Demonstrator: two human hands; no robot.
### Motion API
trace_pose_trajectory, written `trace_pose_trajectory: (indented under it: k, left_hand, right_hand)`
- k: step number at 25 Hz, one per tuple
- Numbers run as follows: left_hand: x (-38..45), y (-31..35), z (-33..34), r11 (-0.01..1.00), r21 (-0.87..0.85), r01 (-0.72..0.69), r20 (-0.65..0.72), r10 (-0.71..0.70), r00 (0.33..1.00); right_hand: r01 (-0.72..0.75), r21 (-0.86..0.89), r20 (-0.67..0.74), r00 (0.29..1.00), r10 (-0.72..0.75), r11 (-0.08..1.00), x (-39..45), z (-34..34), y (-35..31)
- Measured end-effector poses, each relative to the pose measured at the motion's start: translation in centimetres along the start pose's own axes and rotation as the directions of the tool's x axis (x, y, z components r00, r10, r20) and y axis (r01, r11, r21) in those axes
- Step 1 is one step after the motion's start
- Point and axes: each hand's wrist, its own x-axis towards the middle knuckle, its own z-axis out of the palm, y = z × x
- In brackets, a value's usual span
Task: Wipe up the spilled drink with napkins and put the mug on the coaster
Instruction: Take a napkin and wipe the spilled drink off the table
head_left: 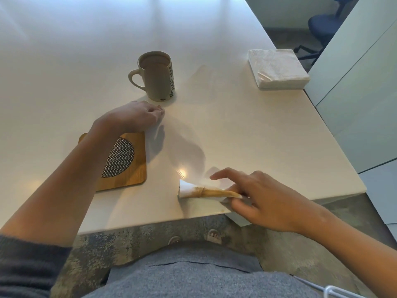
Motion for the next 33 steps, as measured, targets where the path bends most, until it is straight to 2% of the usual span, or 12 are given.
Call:
trace_pose_trajectory:
  k: [7, 9, 12, 15, 18, 20, 23, 25, 27, 28, 30, 33]
  left_hand:
    - [0.2, -0.3, -0.1, 1.000, 0.009, -0.005, 0.011, 0.005, 1.000]
    - [0.2, -0.2, 0.0, 1.000, 0.006, -0.015, 0.006, 0.015, 1.000]
    - [0.3, -0.3, -0.1, 1.000, -0.006, -0.014, 0.001, 0.014, 1.000]
    - [0.0, 0.0, 0.0, 1.000, 0.000, -0.012, -0.008, 0.012, 1.000]
    - [-0.5, 0.5, 0.2, 0.999, -0.026, -0.020, -0.017, 0.019, 1.000]
    - [-0.5, 0.9, 0.3, 1.000, -0.015, -0.023, -0.039, 0.022, 0.999]
    - [-0.7, 2.2, 0.6, 0.992, -0.087, -0.087, -0.161, 0.072, 0.984]
    - [-1.1, 3.7, 1.5, 0.905, -0.391, -0.165, -0.173, 0.104, 0.979]
    - [-2.2, 5.5, 2.5, 0.687, -0.703, -0.184, -0.065, 0.195, 0.979]
    - [-2.5, 6.2, 3.0, 0.596, -0.787, -0.161, -0.016, 0.241, 0.970]
    - [-2.8, 7.4, 3.8, 0.470, -0.872, -0.137, 0.010, 0.298, 0.955]
    - [-2.6, 7.9, 4.0, 0.382, -0.906, -0.183, -0.077, 0.276, 0.958]
  right_hand:
    - [-0.066, -0.035, 0.173, 0.982, 0.071, 0.997, -1.4, -0.7, -0.7]
    - [-0.072, 0.068, 0.211, 0.976, 0.056, 0.995, -1.4, -1.1, 0.1]
    - [-0.091, 0.322, -0.009, 0.995, 0.099, 0.942, -1.1, -2.7, 2.4]
    - [-0.070, 0.663, -0.186, 0.949, 0.255, 0.745, -0.3, -4.2, 4.1]
    - [-0.046, 0.895, -0.132, 0.923, 0.362, 0.444, 1.1, -4.1, 4.8]
    - [-0.040, 0.957, -0.074, 0.923, 0.377, 0.288, 2.1, -3.7, 4.7]
    - [-0.030, 0.981, -0.048, 0.921, 0.386, 0.193, 3.6, -3.5, 4.2]
    - [-0.006, 0.987, -0.061, 0.913, 0.403, 0.163, 4.7, -3.6, 4.1]
    - [0.009, 0.988, -0.074, 0.903, 0.423, 0.154, 5.8, -3.6, 4.0]
    - [0.014, 0.989, -0.077, 0.900, 0.429, 0.148, 6.2, -3.6, 3.9]
    - [0.023, 0.989, -0.086, 0.898, 0.432, 0.148, 6.9, -3.6, 3.7]
    - [0.034, 0.983, -0.111, 0.895, 0.433, 0.181, 7.3, -3.7, 3.5]
